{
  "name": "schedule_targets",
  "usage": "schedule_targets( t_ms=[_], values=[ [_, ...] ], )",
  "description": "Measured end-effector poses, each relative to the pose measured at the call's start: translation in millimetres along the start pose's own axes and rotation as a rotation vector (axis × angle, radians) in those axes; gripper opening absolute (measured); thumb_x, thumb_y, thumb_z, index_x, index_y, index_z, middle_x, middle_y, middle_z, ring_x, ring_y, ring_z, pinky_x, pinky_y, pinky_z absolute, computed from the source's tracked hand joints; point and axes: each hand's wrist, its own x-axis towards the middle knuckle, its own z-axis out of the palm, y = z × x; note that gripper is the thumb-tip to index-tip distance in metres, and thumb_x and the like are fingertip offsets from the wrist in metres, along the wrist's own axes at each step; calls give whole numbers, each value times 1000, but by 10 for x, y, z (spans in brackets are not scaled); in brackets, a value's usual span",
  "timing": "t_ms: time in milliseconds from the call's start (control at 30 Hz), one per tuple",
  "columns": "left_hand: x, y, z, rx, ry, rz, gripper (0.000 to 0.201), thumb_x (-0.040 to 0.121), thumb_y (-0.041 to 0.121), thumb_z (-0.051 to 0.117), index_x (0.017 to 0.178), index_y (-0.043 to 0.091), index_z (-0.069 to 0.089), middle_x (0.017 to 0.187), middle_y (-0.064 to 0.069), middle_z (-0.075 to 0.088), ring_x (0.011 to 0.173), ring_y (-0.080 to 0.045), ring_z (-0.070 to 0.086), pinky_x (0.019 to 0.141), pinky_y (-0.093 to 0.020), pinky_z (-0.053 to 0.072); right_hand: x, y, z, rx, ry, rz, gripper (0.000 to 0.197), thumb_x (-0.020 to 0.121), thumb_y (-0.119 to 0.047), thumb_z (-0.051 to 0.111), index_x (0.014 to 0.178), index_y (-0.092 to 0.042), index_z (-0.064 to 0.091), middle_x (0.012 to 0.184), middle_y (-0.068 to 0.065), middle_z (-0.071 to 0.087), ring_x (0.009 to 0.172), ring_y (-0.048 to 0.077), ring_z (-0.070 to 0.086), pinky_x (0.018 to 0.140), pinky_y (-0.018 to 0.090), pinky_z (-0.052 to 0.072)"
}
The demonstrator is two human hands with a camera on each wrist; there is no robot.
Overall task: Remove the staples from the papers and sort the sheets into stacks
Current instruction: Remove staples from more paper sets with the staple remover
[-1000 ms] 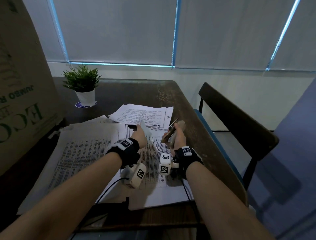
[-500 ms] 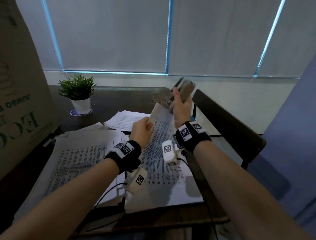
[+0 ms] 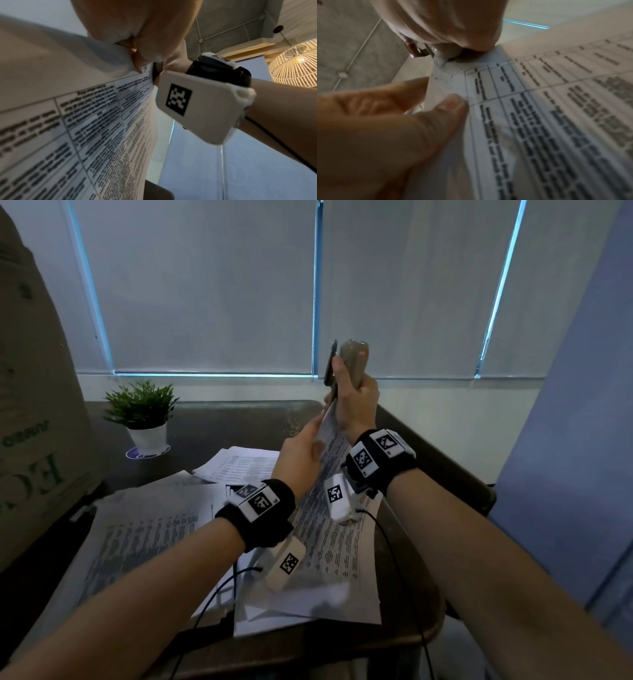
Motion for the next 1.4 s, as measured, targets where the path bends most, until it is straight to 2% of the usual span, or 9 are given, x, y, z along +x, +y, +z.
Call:
schedule_targets(
  t_ms=[133, 333, 433, 533, 800, 1000, 1133, 1267, 1400],
  values=[
    [-27, 77, 19, -36, 22, 22, 53, 98, 8, 42, 145, 29, 32, 121, -13, 62, 105, -22, 62, 84, -24, 46, 5, -82, -6, -4, 22, -25, 34, 95, -32, 63, 67, -13, 56, 50, -2, 54, 42, 11, 52, 49, 26, 47],
    [-72, 201, -54, -29, -44, -43, 48, 98, 8, 40, 143, 23, 33, 121, -14, 60, 106, -26, 60, 91, -38, 51, 6, -91, 49, -19, 32, -38, 34, 95, -33, 62, 67, -15, 56, 50, -2, 55, 45, 13, 53, 53, 29, 48],
    [25, 177, -230, 46, 20, -129, 31, 94, 2, 41, 124, 8, 48, 117, -16, 61, 102, -29, 60, 88, -39, 51, -20, -83, 131, -21, 28, -38, 29, 93, -36, 65, 76, -12, 62, 62, 2, 63, 55, 14, 60, 61, 31, 54],
    [220, -193, -631, 125, 69, -290, 29, 93, 9, 44, 118, 5, 58, 120, -18, 61, 111, -33, 57, 92, -34, 43, -39, -50, 200, 97, 119, 4, 25, 95, -29, 63, 93, -4, 62, 67, 3, 61, 51, 4, 57, 53, 17, 49],
    [116, -1630, -1580, 468, -61, -687, 48, 94, -2, 42, 141, 1, 37, 141, -25, 41, 128, -38, 40, 104, -38, 32, -378, 1097, 217, -74, 51, 641, 62, 79, -61, 68, 107, -5, 64, 95, 11, 72, 79, 22, 69, 69, 34, 57],
    [-68, -1961, -1732, 673, -92, -748, 39, 90, 1, 52, 129, -4, 49, 132, -24, 51, 120, -38, 49, 97, -40, 38, -665, 1690, 164, -65, 12, 886, 63, 75, -58, 72, 103, -2, 64, 83, 12, 71, 67, 23, 65, 64, 33, 50],
    [-75, -1600, -1221, 430, -363, -647, 40, 87, 12, 63, 125, 5, 55, 120, -14, 59, 112, -27, 56, 93, -34, 45, -754, 1864, 33, -62, 96, 1003, 55, 81, -54, 70, 104, -6, 56, 81, 10, 65, 65, 21, 61, 67, 32, 50],
    [-161, -1350, -644, -26, -670, -782, 19, 92, 14, 60, 109, 11, 53, 95, -9, 57, 84, -19, 56, 78, -25, 48, -815, 1962, -113, 160, 230, 1045, 42, 86, -38, 72, 98, -1, 56, 80, 17, 66, 63, 24, 65, 73, 42, 59],
    [-109, -1420, -371, 405, -801, -740, 43, 87, 44, 62, 107, 6, 62, 84, -11, 56, 75, -24, 53, 79, -32, 48, -826, 2004, -228, 222, 200, 1028, 45, 89, -46, 66, 89, -2, 63, 74, 16, 67, 62, 26, 64, 54, 31, 50]
  ],
)
